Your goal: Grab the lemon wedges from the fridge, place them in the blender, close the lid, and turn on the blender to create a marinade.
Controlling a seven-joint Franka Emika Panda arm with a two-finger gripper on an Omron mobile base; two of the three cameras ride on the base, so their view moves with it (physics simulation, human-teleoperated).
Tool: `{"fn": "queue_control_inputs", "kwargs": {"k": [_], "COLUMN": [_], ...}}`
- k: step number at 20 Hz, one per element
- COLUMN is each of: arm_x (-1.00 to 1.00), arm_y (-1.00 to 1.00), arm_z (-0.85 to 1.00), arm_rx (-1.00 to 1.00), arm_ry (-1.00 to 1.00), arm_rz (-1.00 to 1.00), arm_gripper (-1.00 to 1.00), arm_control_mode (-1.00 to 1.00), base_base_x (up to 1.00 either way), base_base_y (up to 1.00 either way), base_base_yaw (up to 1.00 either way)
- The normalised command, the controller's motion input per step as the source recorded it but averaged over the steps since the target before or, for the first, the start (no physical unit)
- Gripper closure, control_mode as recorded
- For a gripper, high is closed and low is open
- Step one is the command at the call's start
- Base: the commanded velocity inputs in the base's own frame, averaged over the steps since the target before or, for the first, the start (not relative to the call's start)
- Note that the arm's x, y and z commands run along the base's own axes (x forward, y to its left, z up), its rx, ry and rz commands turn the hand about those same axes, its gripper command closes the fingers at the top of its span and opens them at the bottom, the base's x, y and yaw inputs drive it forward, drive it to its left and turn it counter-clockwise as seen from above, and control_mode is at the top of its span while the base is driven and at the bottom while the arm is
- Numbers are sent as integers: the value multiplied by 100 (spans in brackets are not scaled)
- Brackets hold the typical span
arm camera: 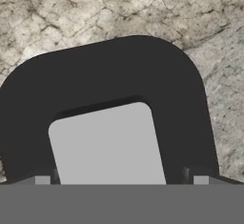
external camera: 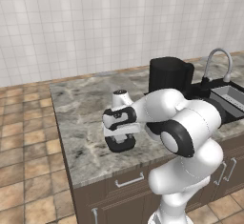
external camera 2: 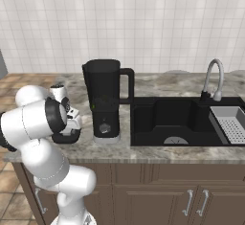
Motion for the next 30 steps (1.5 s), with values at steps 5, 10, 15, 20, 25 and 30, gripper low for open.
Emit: {"fn": "queue_control_inputs", "kwargs": {"k": [5,10,15,20,25,30], "arm_x": [4,8,15,11,2,2], "arm_y": [2,2,3,0,0,0], "arm_z": [-9,-13,-14,-22,-35,-15], "arm_rx": [0,0,0,0,0,0], "arm_ry": [-4,0,0,0,-2,-1], "arm_rz": [0,0,0,1,2,0], "arm_gripper": [-100,-100,-100,-100,100,100], "arm_control_mode": [-100,-100,-100,-100,-100,-100], "base_base_x": [0,0,0,0,0,0], "base_base_y": [0,0,0,0,0,0], "base_base_yaw": [0,0,0,0,0,0]}}
